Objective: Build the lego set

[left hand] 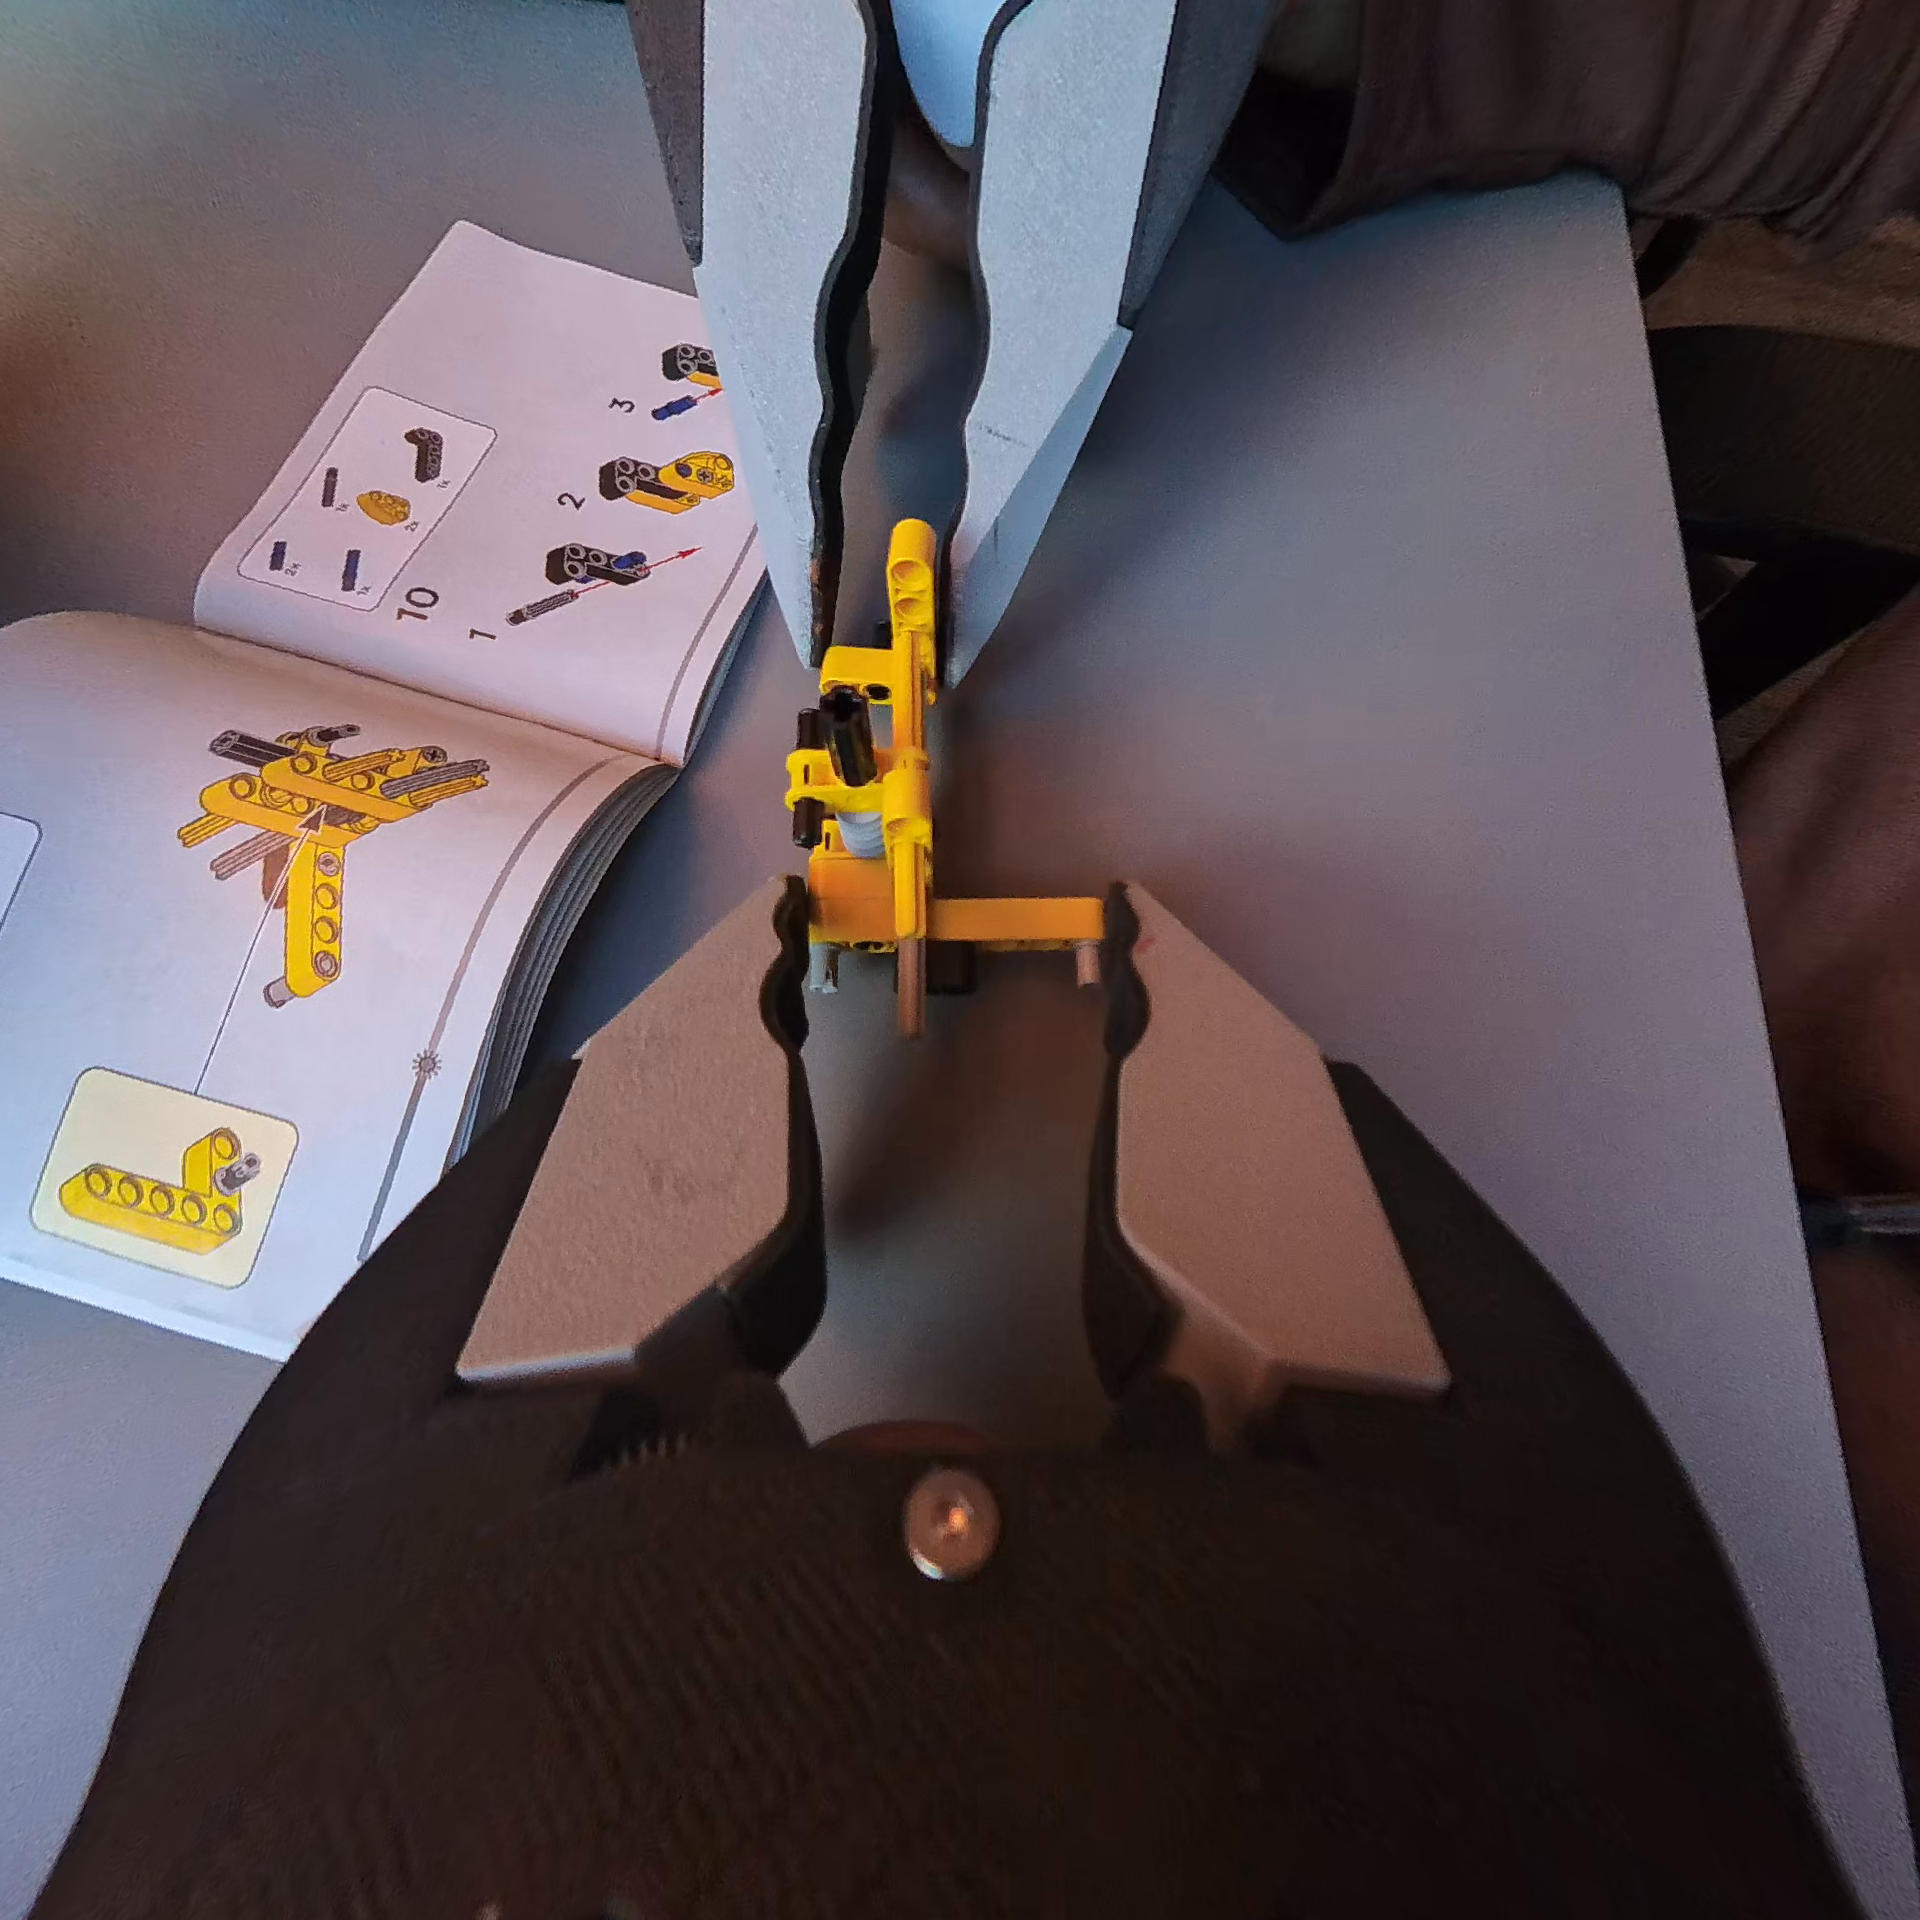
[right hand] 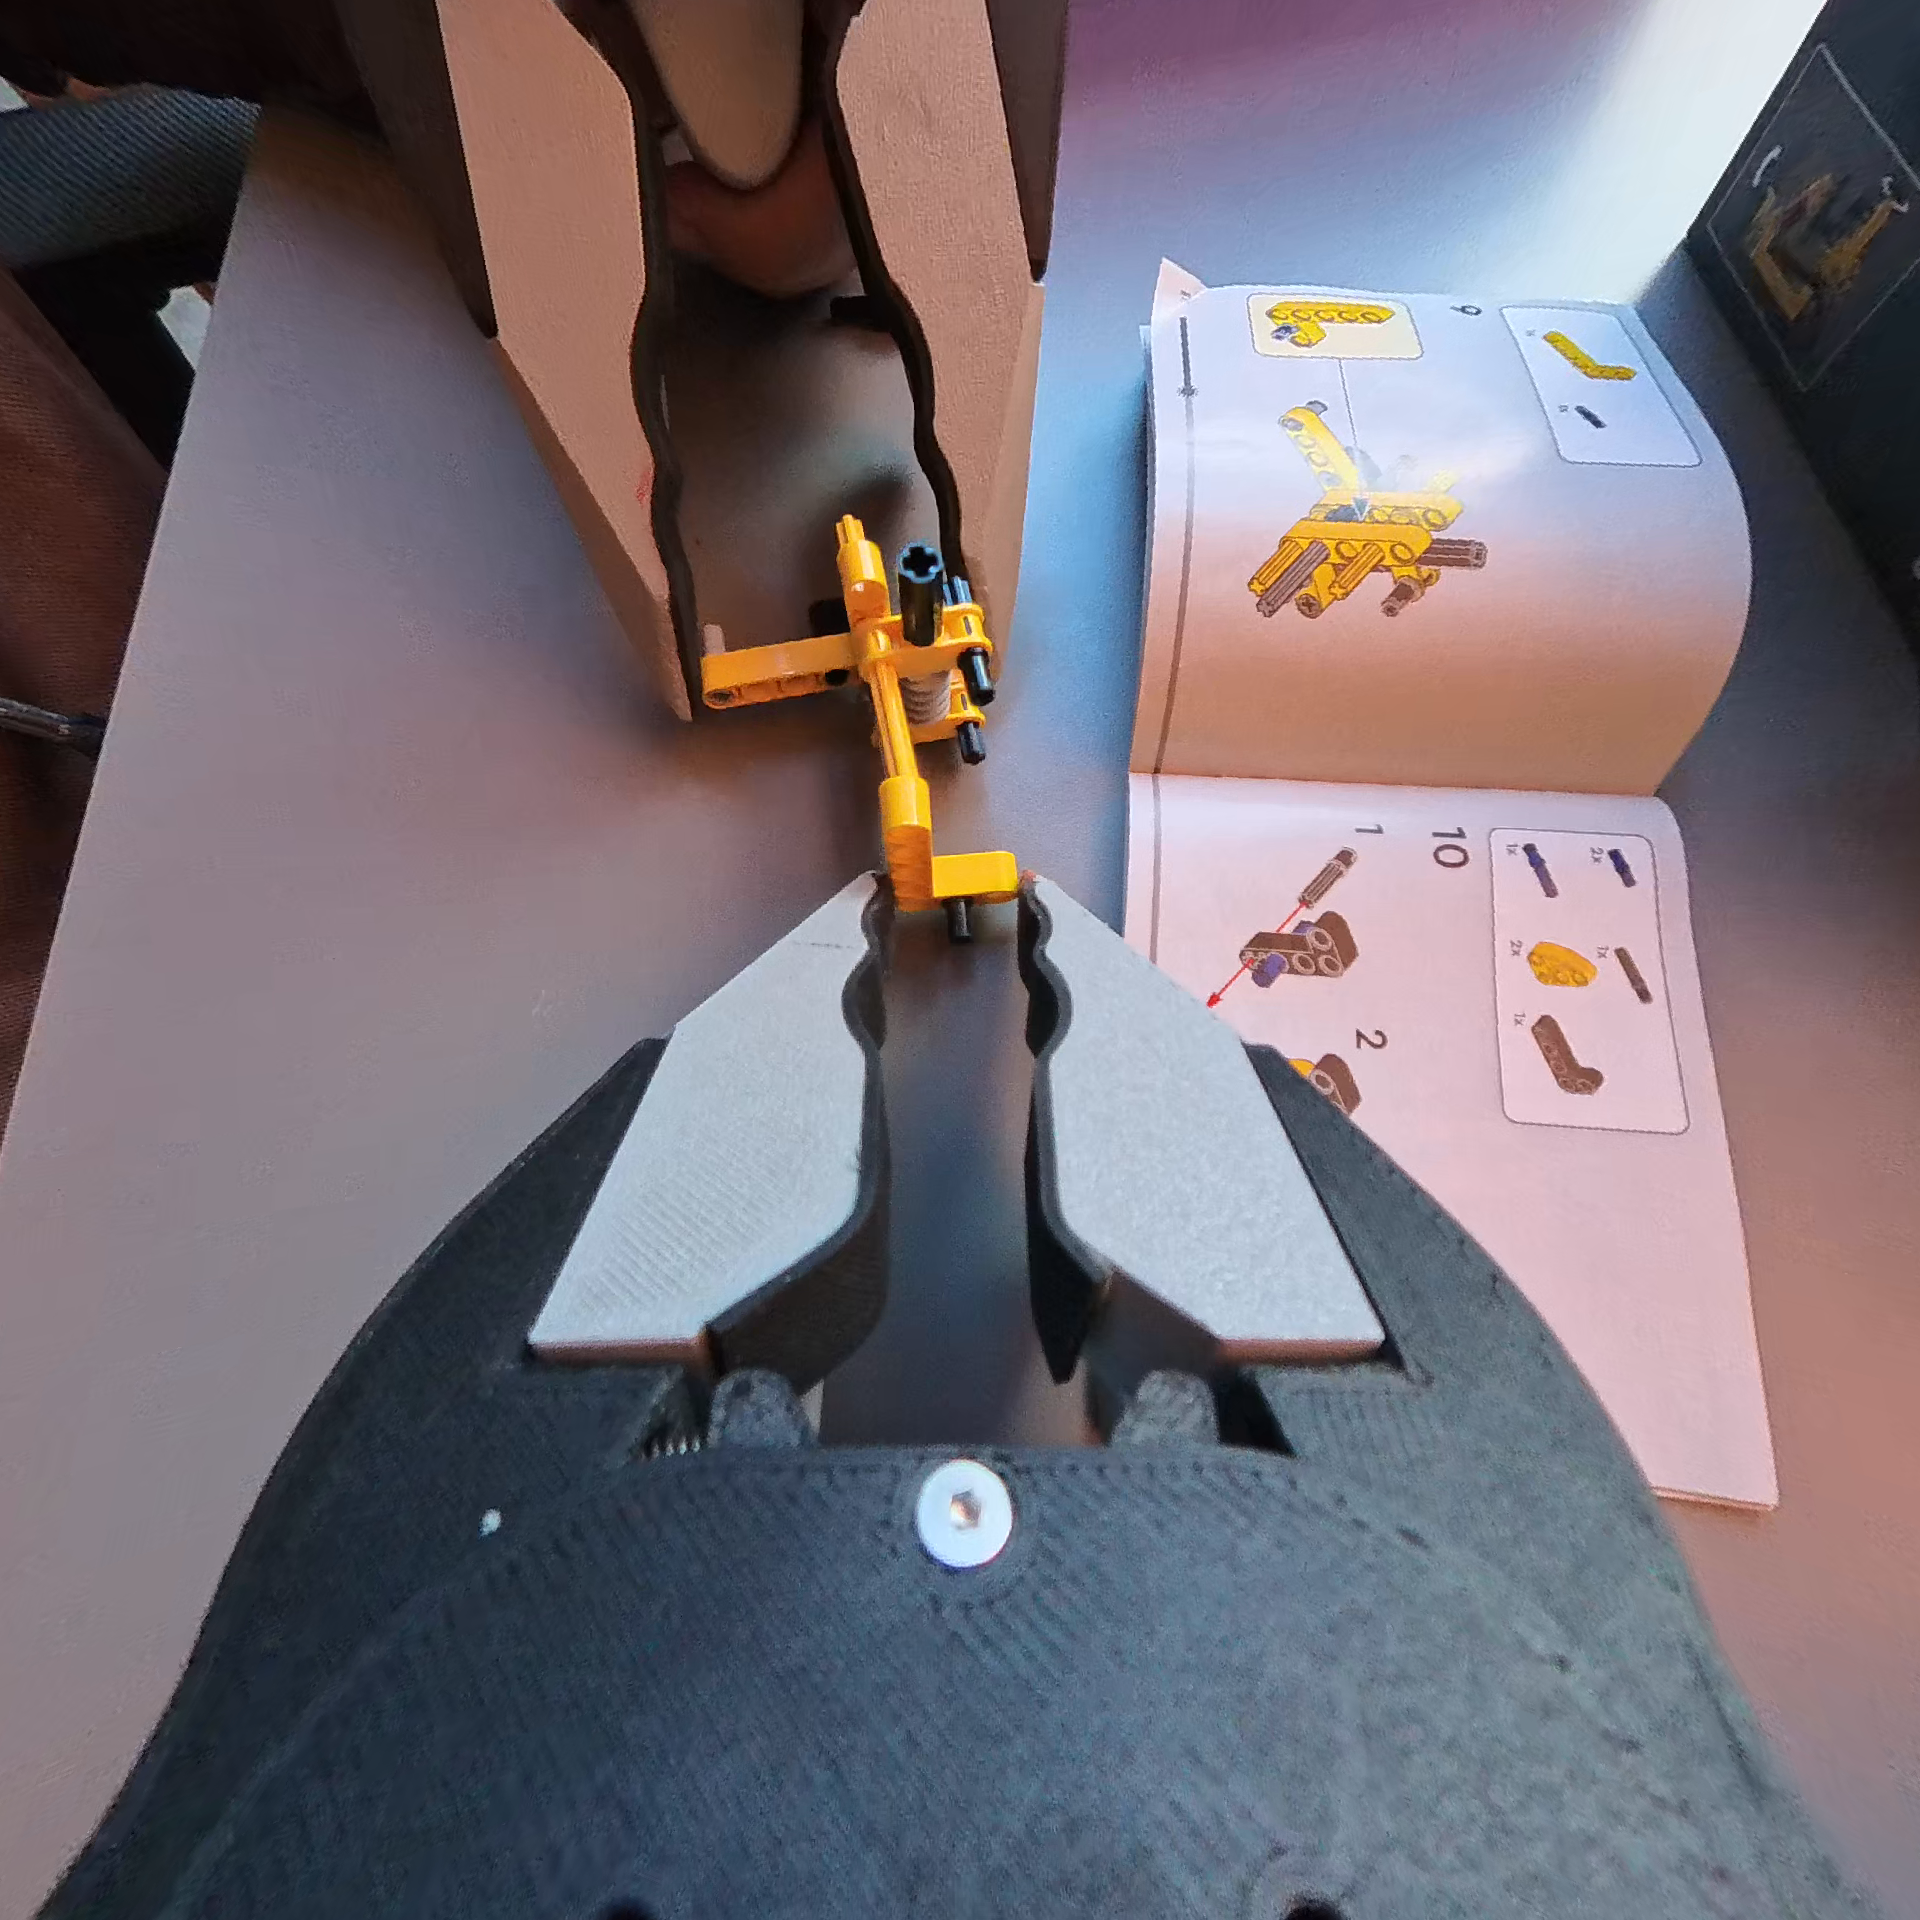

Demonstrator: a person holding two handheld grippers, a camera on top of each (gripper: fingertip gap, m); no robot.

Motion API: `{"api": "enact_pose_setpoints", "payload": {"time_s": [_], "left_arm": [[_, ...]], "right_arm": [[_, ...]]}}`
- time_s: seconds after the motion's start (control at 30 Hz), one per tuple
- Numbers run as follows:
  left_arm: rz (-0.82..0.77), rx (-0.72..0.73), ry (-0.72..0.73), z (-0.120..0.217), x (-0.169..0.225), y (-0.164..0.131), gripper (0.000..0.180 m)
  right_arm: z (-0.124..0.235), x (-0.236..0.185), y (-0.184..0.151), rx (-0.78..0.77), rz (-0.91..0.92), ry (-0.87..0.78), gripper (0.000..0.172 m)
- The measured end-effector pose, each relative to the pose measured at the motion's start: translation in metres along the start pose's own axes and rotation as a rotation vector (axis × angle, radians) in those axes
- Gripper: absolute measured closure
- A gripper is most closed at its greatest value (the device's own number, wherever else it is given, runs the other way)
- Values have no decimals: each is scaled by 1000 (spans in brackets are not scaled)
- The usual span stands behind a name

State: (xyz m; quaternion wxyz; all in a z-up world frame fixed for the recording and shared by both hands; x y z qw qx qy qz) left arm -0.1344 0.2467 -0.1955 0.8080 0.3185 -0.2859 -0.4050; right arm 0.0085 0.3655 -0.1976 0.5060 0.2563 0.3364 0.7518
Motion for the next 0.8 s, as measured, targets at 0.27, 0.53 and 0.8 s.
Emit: {"api": "enact_pose_setpoints", "payload": {"time_s": [0.27,0.53,0.8], "left_arm": [[1,1,-3,-1,1,0,125],[3,3,-4,-1,1,1,125],[1,4,-1,-2,1,1,125]], "right_arm": [[-2,-1,0,-17,11,-8,152],[-3,-2,0,-18,22,-8,152],[-2,-2,1,-11,15,-2,152]]}}
Point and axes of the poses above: each gripper's, where its closed fingertips meet, z back along the fingers, y out of its top, x = y × z across the jaws, the point moved 10 cm from there along z, back along the fingers, and after that the axes turned 10 degrees about -y, right-handed, at the moved point
